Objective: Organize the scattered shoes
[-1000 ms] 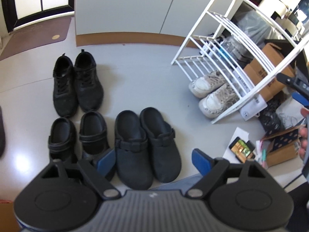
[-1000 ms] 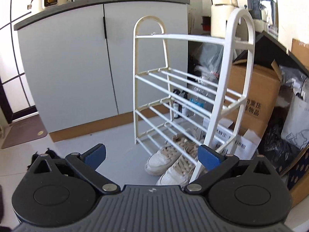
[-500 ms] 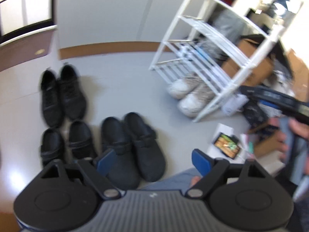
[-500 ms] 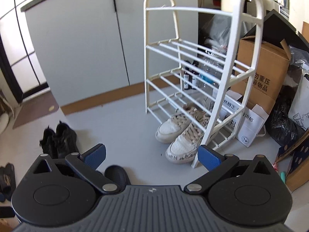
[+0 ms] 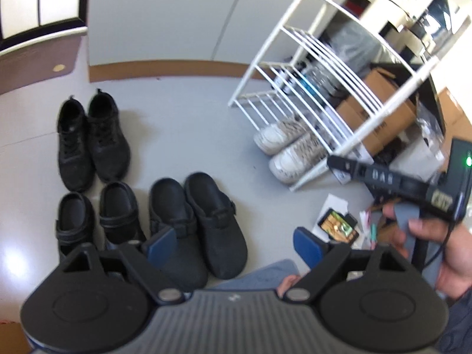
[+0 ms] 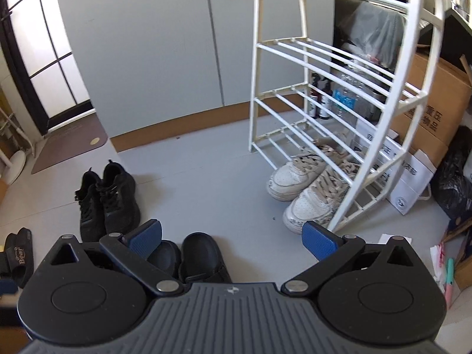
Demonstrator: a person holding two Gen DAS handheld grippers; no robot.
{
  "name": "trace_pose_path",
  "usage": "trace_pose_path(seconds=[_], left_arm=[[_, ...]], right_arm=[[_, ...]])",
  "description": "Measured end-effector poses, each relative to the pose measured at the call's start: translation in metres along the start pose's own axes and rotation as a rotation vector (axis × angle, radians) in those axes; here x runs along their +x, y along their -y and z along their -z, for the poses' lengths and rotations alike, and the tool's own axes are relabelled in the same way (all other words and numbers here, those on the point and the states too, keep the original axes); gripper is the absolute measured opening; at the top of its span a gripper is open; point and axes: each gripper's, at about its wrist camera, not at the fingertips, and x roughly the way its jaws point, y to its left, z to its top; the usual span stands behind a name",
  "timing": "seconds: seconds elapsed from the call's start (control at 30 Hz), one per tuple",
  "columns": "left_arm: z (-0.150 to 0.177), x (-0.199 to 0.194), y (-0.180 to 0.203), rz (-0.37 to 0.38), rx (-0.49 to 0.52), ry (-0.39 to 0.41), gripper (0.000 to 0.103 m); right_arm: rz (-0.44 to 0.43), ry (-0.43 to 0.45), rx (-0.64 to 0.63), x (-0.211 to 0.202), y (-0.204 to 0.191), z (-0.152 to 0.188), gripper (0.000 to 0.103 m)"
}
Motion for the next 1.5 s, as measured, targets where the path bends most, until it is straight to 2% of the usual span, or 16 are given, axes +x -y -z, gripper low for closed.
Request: trace_pose_path(seconds=[0.07,0.13,0.43,0.87,1.07,1.23,1.33,1.4,1.5], left_arm=[[-0.001,-0.002,-0.006,-0.034,0.004,0.033,0.090],[-0.001,0.000,-0.014,-0.034,-0.017,0.034,0.090],[-0.012,0.001,-0.041,-0.013,-0.103,0.016,0.090],[-0.014,0.009,-0.050,-0.055,-0.101,0.001,0.090],[-0.019,0.019,-0.063,-0.087,-0.138,-0.015,0.090],[-0.022,0.022,-0.077,-0.103,-0.185,-0.014,0.090],[-0.022,0.020,-0.084,-0.107,-0.202,-0.011,0.090],[-0.023,0.018,-0.089,-0.110,-0.215,-0.001,0.090],[-0.024,0.016,-0.097,-0.119,-0.235,0.006,0.090]], right_arm=[[-0.043,-0.033,0.040,-0.001,-0.005,-0.002,0.103],[-0.084,-0.037,0.049,-0.003,-0.012,-0.002,0.103],[-0.044,-0.001,-0.003,-0.006,-0.044,0.001,0.103],[-0.149,-0.017,-0.051,0.003,-0.077,0.006,0.103],[-0.208,-0.053,-0.068,0.014,-0.086,0.007,0.103],[-0.201,-0.057,-0.123,0.029,-0.094,0.013,0.103],[-0.223,-0.089,-0.138,0.040,-0.099,0.019,0.103],[-0.254,-0.113,-0.138,0.047,-0.105,0.023,0.101],[-0.289,-0.140,-0.145,0.054,-0.119,0.028,0.091]])
